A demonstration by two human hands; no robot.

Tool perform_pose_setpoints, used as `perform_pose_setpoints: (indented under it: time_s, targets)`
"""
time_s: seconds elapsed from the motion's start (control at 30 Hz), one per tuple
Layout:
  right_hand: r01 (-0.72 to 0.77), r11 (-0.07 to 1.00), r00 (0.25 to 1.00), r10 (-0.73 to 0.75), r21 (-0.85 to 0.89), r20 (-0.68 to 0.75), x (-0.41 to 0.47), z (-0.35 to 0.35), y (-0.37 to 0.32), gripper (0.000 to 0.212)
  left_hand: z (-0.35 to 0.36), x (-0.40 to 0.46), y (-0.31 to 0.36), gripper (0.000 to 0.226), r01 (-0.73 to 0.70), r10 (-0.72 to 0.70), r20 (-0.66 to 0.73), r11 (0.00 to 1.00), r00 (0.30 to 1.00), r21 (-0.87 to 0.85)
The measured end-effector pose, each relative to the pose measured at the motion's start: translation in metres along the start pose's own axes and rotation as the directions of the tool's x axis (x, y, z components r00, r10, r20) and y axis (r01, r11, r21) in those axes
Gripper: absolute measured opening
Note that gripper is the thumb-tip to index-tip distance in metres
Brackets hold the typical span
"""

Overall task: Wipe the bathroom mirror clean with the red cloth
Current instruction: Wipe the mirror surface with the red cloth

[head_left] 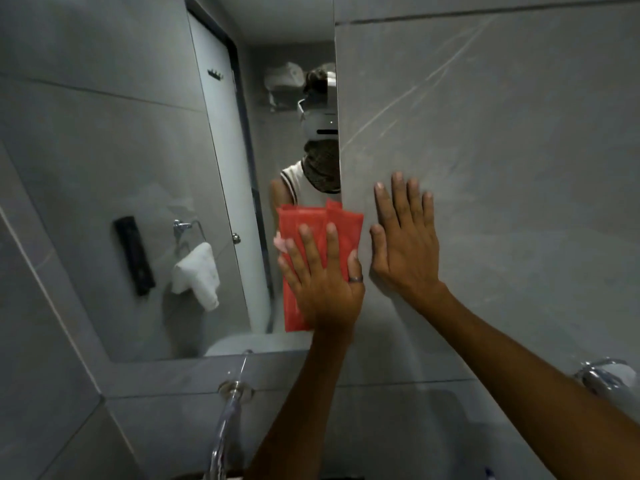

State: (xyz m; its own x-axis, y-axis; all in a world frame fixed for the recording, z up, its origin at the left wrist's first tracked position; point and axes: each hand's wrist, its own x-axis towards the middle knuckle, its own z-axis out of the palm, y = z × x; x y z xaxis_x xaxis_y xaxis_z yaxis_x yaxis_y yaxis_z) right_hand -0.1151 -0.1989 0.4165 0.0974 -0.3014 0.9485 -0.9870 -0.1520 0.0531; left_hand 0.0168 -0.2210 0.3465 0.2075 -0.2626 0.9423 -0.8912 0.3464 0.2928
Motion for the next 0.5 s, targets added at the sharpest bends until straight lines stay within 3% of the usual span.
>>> perform_pose_setpoints:
  time_s: [0.13, 0.27, 0.4, 0.5]
  targets:
    - [0.043, 0.999, 0.995, -0.040, -0.032, 0.095, -0.046, 0.001, 0.003, 0.065, 0.003, -0.100, -0.032, 0.058, 0.027, -0.011, 0.136, 0.993, 0.991, -0.116]
    - [0.083, 0.996, 0.988, -0.078, -0.033, 0.135, -0.060, -0.008, 0.003, 0.064, 0.004, -0.130, -0.044, 0.055, 0.039, -0.005, 0.222, 0.988, 0.975, -0.150]
    - [0.107, 0.994, 0.990, -0.105, -0.020, 0.099, -0.028, -0.019, 0.006, 0.065, -0.001, -0.086, -0.028, 0.059, 0.022, -0.004, 0.162, 0.994, 0.987, -0.107]
    - [0.093, 0.995, 0.994, -0.094, 0.020, 0.054, 0.023, -0.028, 0.010, 0.064, -0.004, -0.002, -0.005, 0.069, -0.063, 0.073, 0.098, 0.992, 0.992, -0.105]
